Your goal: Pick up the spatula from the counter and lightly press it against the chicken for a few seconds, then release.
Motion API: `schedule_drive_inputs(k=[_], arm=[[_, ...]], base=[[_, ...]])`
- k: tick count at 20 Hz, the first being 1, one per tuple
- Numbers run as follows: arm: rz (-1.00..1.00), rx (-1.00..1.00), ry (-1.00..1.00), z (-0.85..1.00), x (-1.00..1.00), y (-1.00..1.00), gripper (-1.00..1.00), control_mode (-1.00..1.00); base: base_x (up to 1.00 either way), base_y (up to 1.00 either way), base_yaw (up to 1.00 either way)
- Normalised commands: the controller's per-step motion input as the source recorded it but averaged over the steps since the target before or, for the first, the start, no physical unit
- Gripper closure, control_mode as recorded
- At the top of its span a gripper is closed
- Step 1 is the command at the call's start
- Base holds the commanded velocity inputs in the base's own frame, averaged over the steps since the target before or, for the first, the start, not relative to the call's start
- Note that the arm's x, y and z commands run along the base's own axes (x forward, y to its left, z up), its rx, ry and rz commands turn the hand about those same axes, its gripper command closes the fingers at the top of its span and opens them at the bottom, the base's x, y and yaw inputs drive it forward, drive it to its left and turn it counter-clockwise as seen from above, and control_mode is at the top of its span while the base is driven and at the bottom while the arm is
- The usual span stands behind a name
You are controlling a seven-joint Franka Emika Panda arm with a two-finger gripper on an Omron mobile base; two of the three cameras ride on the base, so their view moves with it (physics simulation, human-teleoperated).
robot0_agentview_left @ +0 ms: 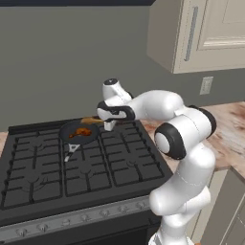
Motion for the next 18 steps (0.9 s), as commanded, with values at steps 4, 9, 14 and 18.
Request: schedule_drive_inputs(k=[4,9,14,18], arm=[[0.12,0.00,0.00,-0.15,0.35,0.07,1.00,-1.00],[0.11,0.00,0.00,-0.14,0.40,0.10,1.00,-1.00],[0.10,0.00,0.00,-0.21,0.37,0.07,1.00,-1.00],[0.09,0.00,0.00,-0.22,0.33,0.11,1.00,-1.00]], base=[[0.00,0.00,0.00],[0.00,0.00,0.00],[0.00,0.00,0.00],[0.00,0.00,0.00]])
